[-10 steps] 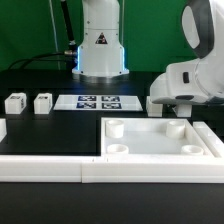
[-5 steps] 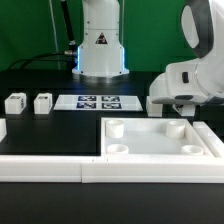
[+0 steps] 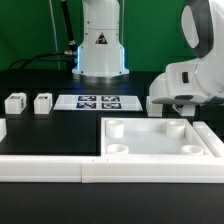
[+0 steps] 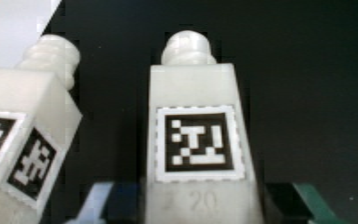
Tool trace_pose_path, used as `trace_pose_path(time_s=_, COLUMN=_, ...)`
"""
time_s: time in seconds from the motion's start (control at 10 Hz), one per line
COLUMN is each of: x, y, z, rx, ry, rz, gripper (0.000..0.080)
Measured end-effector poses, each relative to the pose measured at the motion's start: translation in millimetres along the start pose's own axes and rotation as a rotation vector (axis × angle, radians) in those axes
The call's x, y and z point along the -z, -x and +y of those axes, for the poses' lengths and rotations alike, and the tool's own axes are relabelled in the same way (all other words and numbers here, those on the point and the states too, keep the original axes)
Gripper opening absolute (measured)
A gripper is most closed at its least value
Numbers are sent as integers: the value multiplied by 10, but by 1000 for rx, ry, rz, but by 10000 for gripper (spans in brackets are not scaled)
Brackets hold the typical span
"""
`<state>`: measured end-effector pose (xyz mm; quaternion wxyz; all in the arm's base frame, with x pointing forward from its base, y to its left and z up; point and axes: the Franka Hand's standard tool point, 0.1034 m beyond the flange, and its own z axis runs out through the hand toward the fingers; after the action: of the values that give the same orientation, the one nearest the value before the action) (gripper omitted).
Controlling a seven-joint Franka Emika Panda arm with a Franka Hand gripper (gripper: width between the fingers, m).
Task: Assemble square table
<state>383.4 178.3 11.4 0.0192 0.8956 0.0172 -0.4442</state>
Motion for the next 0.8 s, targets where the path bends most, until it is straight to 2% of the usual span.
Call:
trace_pose_path(time_s=0.2, x=42, y=20, z=32, rx=14, ry=-2, rz=-5, gripper=291)
trace_pose_path(time_s=0.3, x=449, y=163, z=289, rx=42, ry=-21, rz=-13, gripper=291)
trace_pose_path(time_s=0.4, x=717, y=250, z=420, rx=35, ry=-40, rz=35, gripper=291)
trace_pose_path(time_s=0.5, x=932, y=420, z=568, rx=36, ry=-51, rz=46, gripper=291)
trace_pose_path(time_s=0.6, x=1092, y=501, z=631, rx=41, ry=-42, rz=108, gripper=291)
trace_pose_path(time_s=0.8, x=1087, y=436, z=596, rx=38, ry=-51, rz=288, gripper=291)
